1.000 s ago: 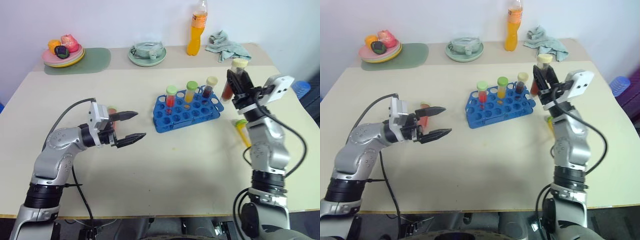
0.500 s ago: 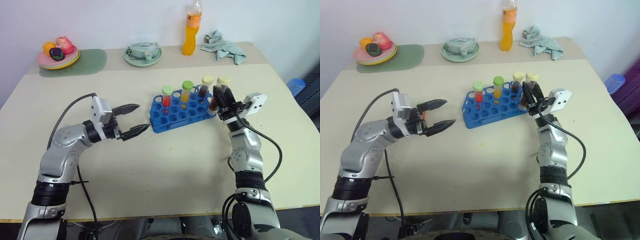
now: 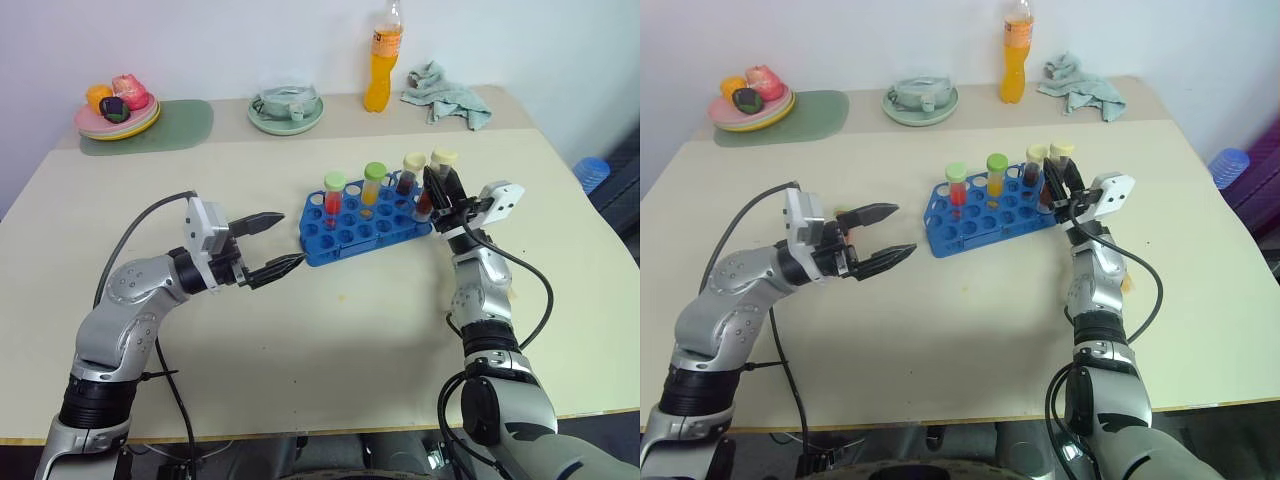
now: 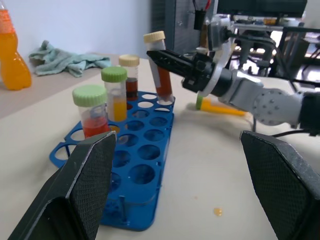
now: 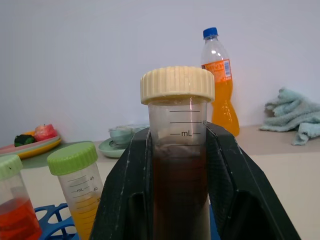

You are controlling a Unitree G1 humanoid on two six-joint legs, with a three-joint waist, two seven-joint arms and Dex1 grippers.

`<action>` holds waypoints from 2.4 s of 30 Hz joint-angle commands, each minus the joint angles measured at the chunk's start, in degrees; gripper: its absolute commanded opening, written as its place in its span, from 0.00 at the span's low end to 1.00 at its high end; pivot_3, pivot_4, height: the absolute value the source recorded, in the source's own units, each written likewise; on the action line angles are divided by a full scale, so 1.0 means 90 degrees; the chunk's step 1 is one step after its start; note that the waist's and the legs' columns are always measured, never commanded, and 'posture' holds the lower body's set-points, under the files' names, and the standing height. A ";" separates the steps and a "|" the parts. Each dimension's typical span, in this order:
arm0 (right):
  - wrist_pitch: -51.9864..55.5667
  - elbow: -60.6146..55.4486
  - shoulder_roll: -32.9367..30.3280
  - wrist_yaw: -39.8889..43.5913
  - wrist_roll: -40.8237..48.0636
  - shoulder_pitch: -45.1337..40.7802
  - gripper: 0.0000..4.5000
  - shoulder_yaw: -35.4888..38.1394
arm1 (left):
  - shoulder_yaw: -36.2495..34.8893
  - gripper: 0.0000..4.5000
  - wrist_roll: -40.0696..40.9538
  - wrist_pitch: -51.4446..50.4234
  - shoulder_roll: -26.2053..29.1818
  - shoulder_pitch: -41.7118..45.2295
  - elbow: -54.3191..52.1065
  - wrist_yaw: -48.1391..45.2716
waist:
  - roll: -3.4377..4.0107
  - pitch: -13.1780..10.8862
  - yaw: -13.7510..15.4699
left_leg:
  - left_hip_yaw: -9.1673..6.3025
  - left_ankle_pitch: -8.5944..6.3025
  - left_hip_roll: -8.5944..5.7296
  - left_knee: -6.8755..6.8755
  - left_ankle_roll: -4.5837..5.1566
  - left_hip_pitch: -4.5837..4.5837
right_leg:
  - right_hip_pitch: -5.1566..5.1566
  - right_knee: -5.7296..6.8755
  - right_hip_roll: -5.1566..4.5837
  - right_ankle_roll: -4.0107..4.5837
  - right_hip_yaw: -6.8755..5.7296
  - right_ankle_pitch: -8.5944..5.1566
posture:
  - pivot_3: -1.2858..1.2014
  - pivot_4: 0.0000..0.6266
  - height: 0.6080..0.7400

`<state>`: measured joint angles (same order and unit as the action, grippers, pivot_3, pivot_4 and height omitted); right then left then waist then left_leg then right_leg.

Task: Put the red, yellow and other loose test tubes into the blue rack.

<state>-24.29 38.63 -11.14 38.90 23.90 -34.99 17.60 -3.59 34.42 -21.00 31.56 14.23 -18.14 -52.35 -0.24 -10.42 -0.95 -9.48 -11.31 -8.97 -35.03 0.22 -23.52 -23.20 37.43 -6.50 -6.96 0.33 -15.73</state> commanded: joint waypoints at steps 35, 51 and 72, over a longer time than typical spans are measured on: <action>0.1625 -0.3354 -0.1388 -0.1912 -0.1889 0.1094 0.99 -0.0541 | 0.0305 0.90 -0.0205 0.0291 -0.0082 0.0294 0.0451 -0.0599 | 0.0009 0.0000 0.0056 | 0.0005 -0.0001 0.0000 0.0016 -0.0001 0.0007 | -0.0017 0.0001 0.0000 0.0001 0.0026 -0.0001 | 0.52 0.24 1.00; 1.0280 -0.5437 -0.4360 -0.1254 0.0781 0.1082 0.99 0.0690 | 0.0473 0.90 -0.0305 0.0487 -0.0291 0.0297 0.0693 -0.0759 | 0.0016 -0.0002 0.0178 | 0.0041 -0.0014 0.0011 0.0002 0.0024 -0.0030 | -0.0020 -0.0032 -0.0015 0.0020 0.0033 -0.0014 | 0.52 0.24 1.00; 1.0447 -0.4432 -0.4484 -0.0908 0.0326 0.1392 0.99 -0.0621 | 0.0205 0.90 -0.0229 0.0415 -0.0160 -0.0121 0.0295 -0.0437 | 0.0016 -0.0002 0.0177 | 0.0049 -0.0018 0.0010 -0.0017 0.0032 -0.0058 | -0.0034 -0.0039 -0.0018 -0.0002 0.0031 -0.0001 | 0.52 0.24 1.00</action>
<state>70.35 -1.93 -50.33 30.38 27.74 -21.23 12.13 0.11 31.85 -18.01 29.39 13.47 -13.66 -56.67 -0.09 -10.44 0.64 -9.04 -11.47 -8.88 -35.18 0.51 -24.04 -23.51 37.08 -6.66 -6.98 0.61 -15.74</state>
